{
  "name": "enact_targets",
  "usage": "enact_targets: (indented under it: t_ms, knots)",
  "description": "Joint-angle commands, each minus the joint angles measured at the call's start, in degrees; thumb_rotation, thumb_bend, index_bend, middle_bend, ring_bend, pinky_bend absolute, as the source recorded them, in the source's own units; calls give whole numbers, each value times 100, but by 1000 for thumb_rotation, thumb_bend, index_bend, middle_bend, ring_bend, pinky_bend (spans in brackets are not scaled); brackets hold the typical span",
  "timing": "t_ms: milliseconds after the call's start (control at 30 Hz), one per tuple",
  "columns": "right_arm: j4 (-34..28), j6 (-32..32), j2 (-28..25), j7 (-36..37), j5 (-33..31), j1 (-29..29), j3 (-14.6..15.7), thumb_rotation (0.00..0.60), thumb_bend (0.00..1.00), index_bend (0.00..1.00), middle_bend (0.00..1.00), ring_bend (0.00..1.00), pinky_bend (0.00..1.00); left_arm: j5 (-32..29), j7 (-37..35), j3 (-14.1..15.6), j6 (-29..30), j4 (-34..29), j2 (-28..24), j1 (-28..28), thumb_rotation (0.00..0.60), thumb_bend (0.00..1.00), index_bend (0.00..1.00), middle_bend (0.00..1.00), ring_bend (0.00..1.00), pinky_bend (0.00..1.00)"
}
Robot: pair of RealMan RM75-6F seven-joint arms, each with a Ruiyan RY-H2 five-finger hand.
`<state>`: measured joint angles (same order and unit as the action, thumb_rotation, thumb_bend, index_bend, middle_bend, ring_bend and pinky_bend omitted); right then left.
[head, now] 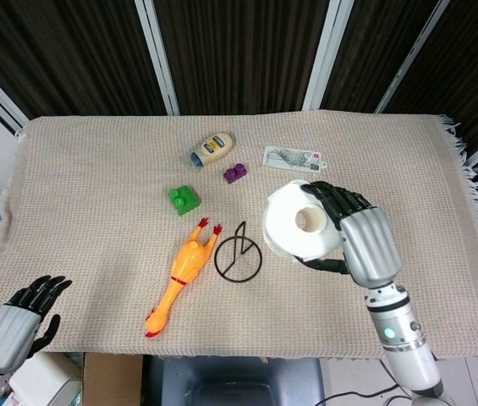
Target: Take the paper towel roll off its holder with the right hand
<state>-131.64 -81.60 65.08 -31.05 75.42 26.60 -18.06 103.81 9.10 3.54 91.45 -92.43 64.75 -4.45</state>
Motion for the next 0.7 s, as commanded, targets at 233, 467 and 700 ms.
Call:
enact_targets:
  t_ms: [233,467,700]
  knots:
    - [2603,723,332,1869,492,-316,978,600,215,677,490,447,505,-59,103,-11,-142,-40,17,-51,600,553,178,181,165,369]
    - [4390,1089,1255,2840,619,-198,1176,600,215,612,489,395,504,-99,123,-12,-146,-59,9,-41,600,553,178,183,166,370]
    - [5144,1531,1554,3603,589,-149,1337,600,184,309,260,159,333,-100,77,-11,-97,-37,0,-21,600,553,178,182,166,370]
